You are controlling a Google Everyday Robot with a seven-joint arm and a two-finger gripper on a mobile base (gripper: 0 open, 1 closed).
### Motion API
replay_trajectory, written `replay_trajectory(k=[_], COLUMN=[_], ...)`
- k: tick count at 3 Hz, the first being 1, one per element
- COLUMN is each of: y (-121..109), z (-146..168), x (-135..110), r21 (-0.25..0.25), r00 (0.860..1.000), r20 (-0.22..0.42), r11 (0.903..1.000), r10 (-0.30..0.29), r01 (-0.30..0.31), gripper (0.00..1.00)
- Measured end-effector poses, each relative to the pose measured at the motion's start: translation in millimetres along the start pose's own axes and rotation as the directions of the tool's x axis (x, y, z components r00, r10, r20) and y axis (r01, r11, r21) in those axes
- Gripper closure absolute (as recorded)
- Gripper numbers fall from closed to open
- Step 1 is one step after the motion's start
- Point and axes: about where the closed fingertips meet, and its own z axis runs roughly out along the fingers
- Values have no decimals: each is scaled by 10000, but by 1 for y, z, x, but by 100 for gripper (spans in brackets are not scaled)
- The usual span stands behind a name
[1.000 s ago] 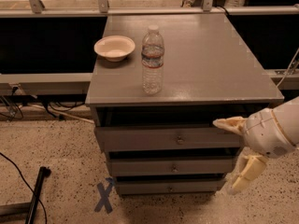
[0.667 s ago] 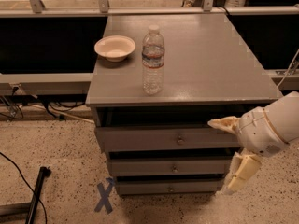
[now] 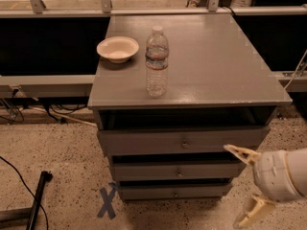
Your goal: Open middle drawer
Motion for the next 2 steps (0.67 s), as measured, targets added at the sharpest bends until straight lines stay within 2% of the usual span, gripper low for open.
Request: replay_trajectory(k=[1, 2], y=[22, 31], z=[-27, -39], x=[18, 30], r21=[1329, 1580], r00=[9989, 9953], r20=[-123, -373], r11=[9901, 9829], r10=[-442, -895], r01=[454, 943], gripper=[0, 0])
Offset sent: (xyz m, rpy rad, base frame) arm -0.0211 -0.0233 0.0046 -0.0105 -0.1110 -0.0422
